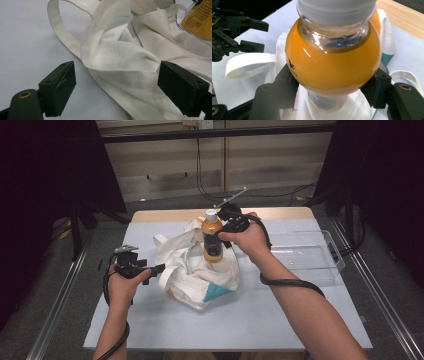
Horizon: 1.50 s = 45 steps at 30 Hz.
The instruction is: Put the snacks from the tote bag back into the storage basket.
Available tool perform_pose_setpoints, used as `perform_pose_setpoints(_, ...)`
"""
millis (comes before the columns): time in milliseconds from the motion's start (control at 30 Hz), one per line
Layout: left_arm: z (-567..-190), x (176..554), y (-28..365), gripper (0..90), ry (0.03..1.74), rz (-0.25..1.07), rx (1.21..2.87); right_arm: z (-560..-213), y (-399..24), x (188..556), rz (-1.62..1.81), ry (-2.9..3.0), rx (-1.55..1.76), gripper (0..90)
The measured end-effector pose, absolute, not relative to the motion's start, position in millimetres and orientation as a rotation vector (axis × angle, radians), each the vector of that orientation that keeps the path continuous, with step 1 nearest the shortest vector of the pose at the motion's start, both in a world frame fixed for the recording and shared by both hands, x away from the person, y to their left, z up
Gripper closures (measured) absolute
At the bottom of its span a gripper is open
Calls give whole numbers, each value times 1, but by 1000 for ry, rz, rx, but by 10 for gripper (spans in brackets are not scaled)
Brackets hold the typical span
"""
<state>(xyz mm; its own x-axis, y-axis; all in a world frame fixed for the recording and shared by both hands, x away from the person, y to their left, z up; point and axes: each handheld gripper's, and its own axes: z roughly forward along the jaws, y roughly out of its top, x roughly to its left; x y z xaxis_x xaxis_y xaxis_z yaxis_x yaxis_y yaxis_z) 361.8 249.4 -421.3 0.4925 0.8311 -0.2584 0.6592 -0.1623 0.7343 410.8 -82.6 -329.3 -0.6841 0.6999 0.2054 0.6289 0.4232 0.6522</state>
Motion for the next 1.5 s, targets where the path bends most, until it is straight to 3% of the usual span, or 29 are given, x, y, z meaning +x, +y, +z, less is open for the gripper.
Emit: perform_pose_setpoints(1500, -424, 362, 246, 150, 1235, 255, 1904, -311, -135, 400, 1043, 2565, 1234, 371)
